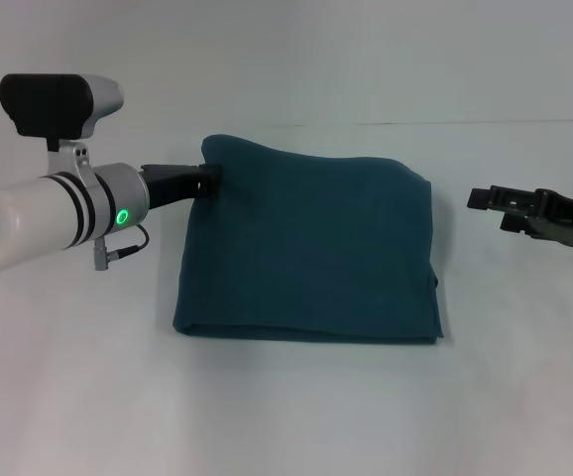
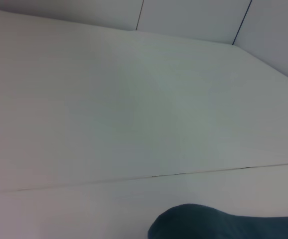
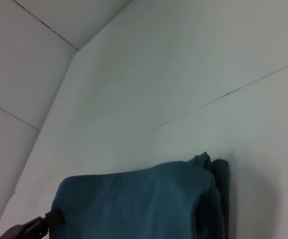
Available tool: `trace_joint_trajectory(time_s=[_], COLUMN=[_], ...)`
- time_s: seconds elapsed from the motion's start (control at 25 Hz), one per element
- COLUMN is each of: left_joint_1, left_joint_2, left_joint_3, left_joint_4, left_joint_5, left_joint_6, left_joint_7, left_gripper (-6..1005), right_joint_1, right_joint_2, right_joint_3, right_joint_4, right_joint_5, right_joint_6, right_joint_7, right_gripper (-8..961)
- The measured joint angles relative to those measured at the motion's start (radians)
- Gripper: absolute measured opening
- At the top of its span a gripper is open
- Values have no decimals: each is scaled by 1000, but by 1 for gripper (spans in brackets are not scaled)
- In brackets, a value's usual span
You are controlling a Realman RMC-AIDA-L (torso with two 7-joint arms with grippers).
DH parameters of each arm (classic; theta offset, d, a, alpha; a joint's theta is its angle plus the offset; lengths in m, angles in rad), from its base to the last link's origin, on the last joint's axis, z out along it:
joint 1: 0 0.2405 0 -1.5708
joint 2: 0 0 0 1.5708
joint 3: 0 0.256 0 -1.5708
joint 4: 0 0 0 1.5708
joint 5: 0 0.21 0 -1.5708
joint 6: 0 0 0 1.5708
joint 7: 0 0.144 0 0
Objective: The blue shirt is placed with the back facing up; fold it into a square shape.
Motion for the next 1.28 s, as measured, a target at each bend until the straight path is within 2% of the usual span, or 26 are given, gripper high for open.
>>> trace_joint_trajectory(time_s=[0.68, 0.92, 1.12, 1.28], left_joint_1=[0, 49, 127, 198], left_joint_2=[4, -6, -7, -9], left_joint_3=[1, 2, -32, -129], left_joint_4=[1, 84, 196, 303], left_joint_5=[0, -1, -50, -62], left_joint_6=[-12, 4, 79, 298], left_joint_7=[2, -4, -14, -5], left_gripper=[49, 50, 202, 376], right_joint_1=[0, 1, -2, -11], right_joint_2=[2, 2, 1, 0], right_joint_3=[-8, -8, 1, 4], right_joint_4=[2, 1, -8, -12], right_joint_5=[0, 0, 8, 51], right_joint_6=[3, 3, -4, -57], right_joint_7=[-2, -23, -50, -138], right_gripper=[918, 918, 919, 919])
